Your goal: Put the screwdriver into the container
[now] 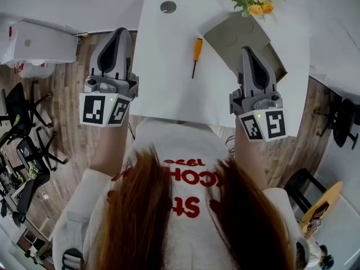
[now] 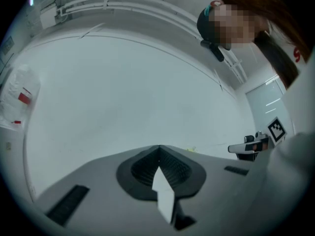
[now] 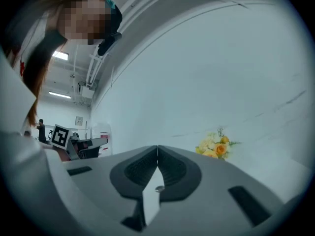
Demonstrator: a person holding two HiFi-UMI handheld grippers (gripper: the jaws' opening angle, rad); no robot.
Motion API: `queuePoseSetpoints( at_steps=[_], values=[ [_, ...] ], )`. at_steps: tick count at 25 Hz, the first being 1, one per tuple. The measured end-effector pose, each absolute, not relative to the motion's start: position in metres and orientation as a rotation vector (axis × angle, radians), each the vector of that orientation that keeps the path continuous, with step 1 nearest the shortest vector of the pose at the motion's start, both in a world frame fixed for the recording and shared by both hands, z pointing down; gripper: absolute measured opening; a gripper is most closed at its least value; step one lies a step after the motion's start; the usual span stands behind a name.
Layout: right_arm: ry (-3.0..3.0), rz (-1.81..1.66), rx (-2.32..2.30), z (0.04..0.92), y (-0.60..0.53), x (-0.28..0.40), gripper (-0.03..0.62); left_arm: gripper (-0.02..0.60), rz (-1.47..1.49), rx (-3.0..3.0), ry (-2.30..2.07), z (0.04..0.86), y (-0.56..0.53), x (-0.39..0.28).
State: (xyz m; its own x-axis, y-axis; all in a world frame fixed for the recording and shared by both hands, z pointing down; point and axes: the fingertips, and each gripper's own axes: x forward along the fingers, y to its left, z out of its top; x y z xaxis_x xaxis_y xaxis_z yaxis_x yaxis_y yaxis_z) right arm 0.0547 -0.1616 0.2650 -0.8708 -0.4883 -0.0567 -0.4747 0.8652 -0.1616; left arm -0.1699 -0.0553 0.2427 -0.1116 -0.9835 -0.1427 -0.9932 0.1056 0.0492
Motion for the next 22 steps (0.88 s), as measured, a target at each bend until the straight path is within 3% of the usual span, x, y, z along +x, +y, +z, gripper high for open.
queuePoseSetpoints(
  at_steps=[22],
  values=[
    [3.055,-0.483,-1.028,0.346,-0.181,0.006,0.008,0.008,0.120,-2.181,2.212,0.302,-0.104,-0.194]
  ],
)
